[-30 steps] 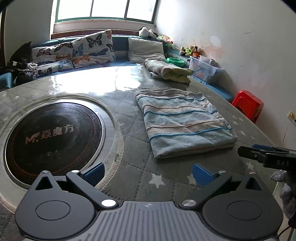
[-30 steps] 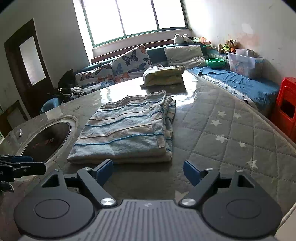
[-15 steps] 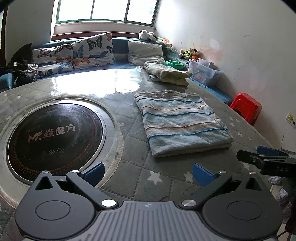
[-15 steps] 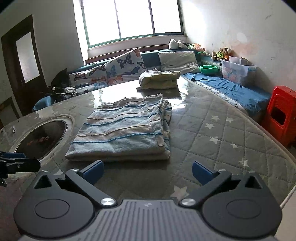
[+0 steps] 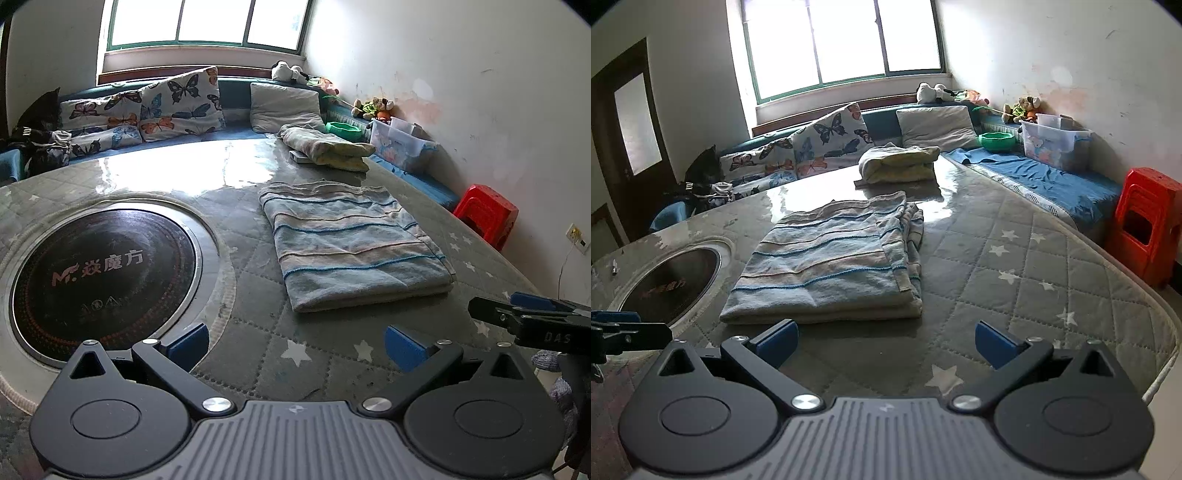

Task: Fold clothes

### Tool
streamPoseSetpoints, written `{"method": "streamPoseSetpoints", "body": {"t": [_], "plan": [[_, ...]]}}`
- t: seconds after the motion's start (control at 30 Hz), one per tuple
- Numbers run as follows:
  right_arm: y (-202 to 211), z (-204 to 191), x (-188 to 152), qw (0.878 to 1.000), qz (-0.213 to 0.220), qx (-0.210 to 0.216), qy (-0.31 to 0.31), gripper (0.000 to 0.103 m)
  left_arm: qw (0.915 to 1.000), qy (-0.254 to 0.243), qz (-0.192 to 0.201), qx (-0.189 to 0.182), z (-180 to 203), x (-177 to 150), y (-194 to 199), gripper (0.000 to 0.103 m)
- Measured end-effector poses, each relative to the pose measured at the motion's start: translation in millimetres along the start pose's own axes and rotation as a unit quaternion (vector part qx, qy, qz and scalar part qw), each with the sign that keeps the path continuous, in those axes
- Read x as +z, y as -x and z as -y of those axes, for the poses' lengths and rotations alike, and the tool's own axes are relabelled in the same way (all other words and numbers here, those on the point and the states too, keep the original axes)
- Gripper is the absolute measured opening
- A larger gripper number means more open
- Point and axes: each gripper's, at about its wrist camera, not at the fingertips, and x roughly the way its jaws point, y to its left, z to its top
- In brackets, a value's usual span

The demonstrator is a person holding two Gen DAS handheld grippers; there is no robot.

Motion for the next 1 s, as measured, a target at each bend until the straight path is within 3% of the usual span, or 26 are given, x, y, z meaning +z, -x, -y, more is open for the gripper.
{"method": "streamPoseSetpoints", "body": {"t": [1.0], "plan": [[-1,-5,-2,1.0,-0.002,-0.001,-0.002,0.103,0.9996,-0.012,-0.024,-0.002,15,-3,-10,0.103]]}}
